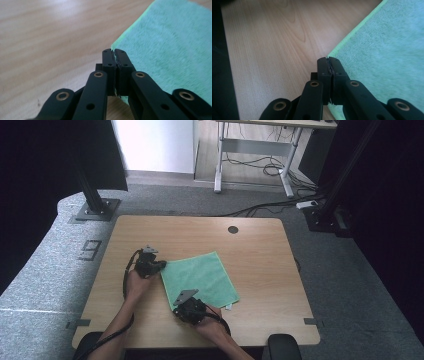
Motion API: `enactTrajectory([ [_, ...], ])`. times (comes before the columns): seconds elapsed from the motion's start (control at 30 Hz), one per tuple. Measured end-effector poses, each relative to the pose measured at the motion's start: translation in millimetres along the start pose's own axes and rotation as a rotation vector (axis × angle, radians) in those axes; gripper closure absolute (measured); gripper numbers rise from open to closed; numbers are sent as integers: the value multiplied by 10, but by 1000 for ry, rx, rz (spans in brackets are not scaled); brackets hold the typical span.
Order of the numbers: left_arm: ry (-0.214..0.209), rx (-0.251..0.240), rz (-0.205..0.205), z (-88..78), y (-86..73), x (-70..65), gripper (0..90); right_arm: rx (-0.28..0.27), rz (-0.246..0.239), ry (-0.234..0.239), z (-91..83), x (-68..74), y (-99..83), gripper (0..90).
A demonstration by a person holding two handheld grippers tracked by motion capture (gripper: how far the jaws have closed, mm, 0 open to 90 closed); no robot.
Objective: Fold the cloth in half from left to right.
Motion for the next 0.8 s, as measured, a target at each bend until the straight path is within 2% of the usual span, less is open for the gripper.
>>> enactTrajectory([
  [0.23,-11,-35,23,-12,337,-145,872,-47,19,-30,-244,-142,55,873],
  [0.33,-15,-37,32,18,430,-197,872,-55,24,-41,-304,-199,42,873],
  [0.37,-19,-39,32,37,463,-221,871,-62,40,-59,-374,-282,3,873],
  [0.63,-54,-24,30,218,648,-392,869,-70,82,-112,-566,-537,-180,873],
  [0.7,-61,-25,29,252,681,-434,868,-70,91,-116,-591,-565,-206,873],
  [0.8,-64,-19,43,313,741,-501,867,-80,118,-138,-681,-667,-297,873],
])
Point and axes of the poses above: each handheld gripper's, and its own axes: z roughly forward along the jaws, y roughly out of its top, x roughly to its left, the point moved 10 cm from there along z, roughly forward along the jaws, and after that the axes turned 1 degree about y, right-handed, at the moved point
